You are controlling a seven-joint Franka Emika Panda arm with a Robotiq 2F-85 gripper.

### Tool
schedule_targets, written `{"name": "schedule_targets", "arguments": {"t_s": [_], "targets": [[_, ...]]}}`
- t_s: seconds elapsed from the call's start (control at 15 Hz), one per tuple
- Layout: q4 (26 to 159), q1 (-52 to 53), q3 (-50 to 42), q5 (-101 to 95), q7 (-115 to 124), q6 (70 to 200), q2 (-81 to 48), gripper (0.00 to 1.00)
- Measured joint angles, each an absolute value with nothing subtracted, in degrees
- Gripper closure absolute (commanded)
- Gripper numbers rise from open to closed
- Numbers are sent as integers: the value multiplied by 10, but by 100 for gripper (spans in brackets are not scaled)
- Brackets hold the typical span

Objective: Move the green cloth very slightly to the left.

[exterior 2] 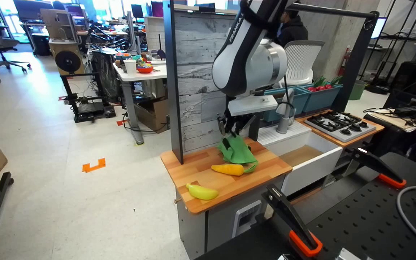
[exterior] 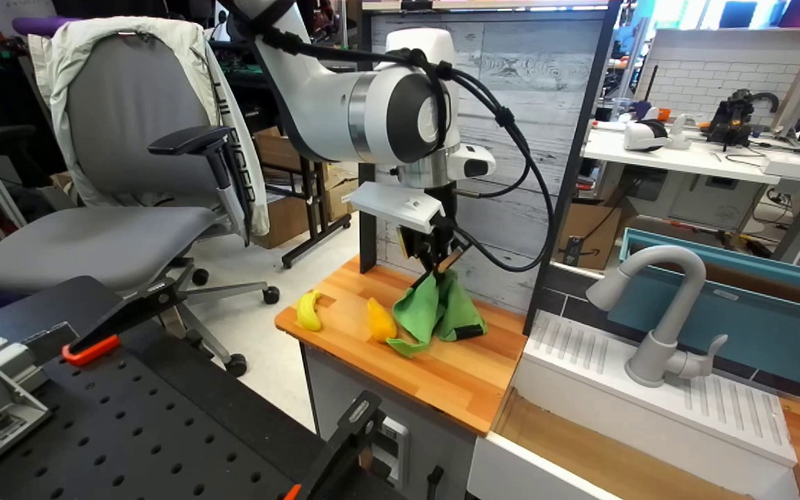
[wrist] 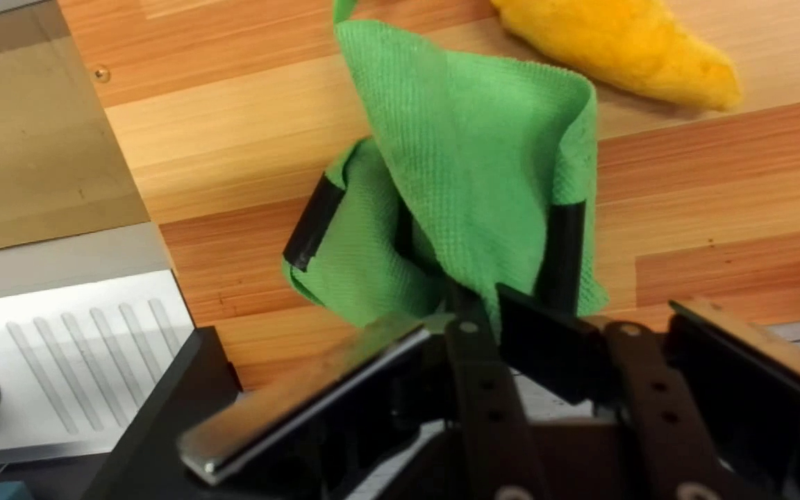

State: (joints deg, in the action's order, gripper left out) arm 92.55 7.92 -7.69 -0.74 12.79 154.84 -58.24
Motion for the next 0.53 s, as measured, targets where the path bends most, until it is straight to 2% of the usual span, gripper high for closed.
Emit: {"name": "schedule_targets", "arguments": {"t_s": [0.53], "targets": [[773, 95, -72, -8, 133, 1478, -701, 98]]}}
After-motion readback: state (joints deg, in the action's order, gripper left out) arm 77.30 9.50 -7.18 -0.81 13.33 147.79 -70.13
